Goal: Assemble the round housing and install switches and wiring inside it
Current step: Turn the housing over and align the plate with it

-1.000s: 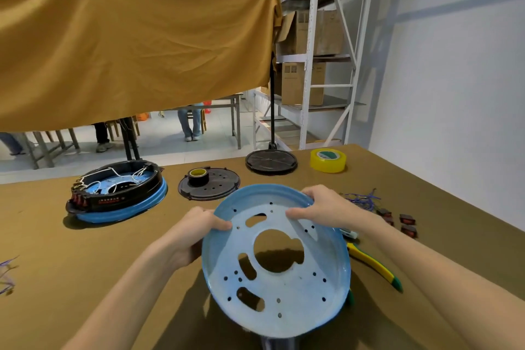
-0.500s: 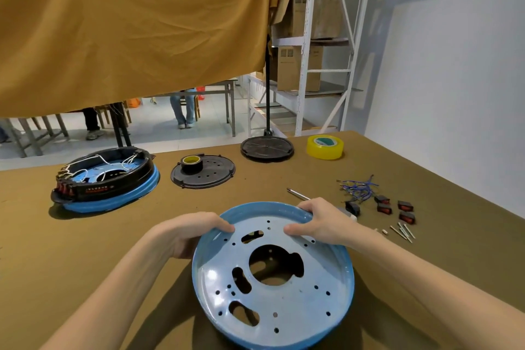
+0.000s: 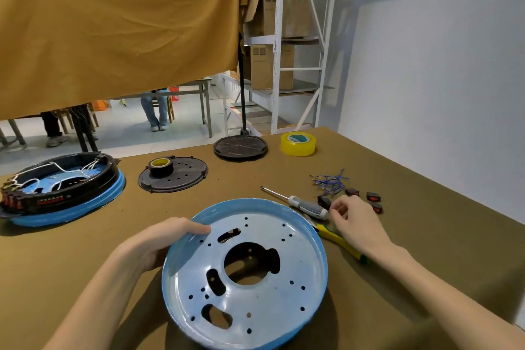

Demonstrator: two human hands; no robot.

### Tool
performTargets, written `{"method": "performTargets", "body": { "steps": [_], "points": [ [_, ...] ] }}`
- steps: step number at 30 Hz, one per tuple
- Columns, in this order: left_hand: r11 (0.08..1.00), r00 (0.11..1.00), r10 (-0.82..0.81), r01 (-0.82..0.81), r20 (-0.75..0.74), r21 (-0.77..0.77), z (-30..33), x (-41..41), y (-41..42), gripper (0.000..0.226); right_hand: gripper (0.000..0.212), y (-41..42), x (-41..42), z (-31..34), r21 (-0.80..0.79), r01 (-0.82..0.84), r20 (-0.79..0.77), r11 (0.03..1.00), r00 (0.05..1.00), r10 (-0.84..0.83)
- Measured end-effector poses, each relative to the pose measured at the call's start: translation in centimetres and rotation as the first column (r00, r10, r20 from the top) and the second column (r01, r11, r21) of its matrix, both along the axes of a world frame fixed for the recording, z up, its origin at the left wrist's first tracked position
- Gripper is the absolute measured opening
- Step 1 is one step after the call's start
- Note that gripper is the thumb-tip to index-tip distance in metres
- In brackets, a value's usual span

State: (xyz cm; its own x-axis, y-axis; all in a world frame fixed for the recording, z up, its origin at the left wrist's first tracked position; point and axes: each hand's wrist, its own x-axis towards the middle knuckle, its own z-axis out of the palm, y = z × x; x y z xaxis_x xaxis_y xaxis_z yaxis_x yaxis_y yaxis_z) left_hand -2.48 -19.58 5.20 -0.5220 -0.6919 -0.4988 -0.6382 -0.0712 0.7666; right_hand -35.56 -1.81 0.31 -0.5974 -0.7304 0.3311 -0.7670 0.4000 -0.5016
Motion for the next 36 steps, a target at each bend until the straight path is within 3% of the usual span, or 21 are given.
{"method": "performTargets", "body": {
  "steps": [3, 5, 9, 18, 20, 23, 27, 31, 36],
  "points": [
    [0.999, 0.999, -0.032, 0.032, 0.013, -0.006, 0.2, -0.9, -0.2, 0.035, 0.017, 1.2, -1.8, 0.3, 0.011, 0.159, -0.041, 0.987, 0.987, -0.158],
    [0.998, 0.998, -0.065, 0.065, 0.019, 0.011, 0.3, -1.5, -0.6, 0.035, 0.02, 2.0, -3.1, 0.7, 0.137, 0.232, -0.06, 0.963, 0.972, -0.226],
    [0.993, 0.992, -0.116, 0.115, 0.044, 0.022, 0.5, -2.6, -1.2, 0.035, 0.017, 2.8, -4.1, 0.7, 0.325, 0.229, -0.141, 0.918, 0.971, -0.192],
    [0.992, 0.993, -0.113, 0.11, 0.042, 0.065, 0.0, -3.1, -1.9, 0.037, 0.009, 2.8, -4.4, 0.8, 0.305, 0.17, -0.113, 0.937, 0.983, -0.142],
    [0.992, 0.992, -0.115, 0.112, 0.047, 0.055, 0.0, -3.2, -1.8, 0.037, 0.008, 2.6, -4.1, 1.3, 0.202, 0.129, -0.059, 0.971, 0.991, -0.119],
    [0.992, 0.991, -0.124, 0.123, 0.049, 0.032, 0.1, -3.2, -1.7, 0.035, 0.011, 1.4, -2.0, 3.4, -0.093, 0.002, 0.091, 0.996, 0.996, 0.006],
    [0.988, 0.987, -0.153, 0.153, 0.054, 0.015, -0.3, -3.3, -2.1, 0.036, 0.009, -1.3, 3.6, 6.2, -0.315, -0.258, 0.25, 0.913, 0.906, 0.342],
    [0.986, 0.986, -0.164, 0.163, 0.025, 0.044, -0.7, -3.2, -2.9, 0.037, 0.006, -4.4, 8.8, 6.8, -0.39, -0.466, 0.269, 0.794, 0.768, 0.582],
    [0.984, 0.984, -0.178, 0.176, 0.028, 0.039, -1.2, -3.4, -3.5, 0.037, 0.006, -7.7, 12.1, 5.5, -0.285, -0.577, 0.269, 0.766, 0.719, 0.641]
  ]
}}
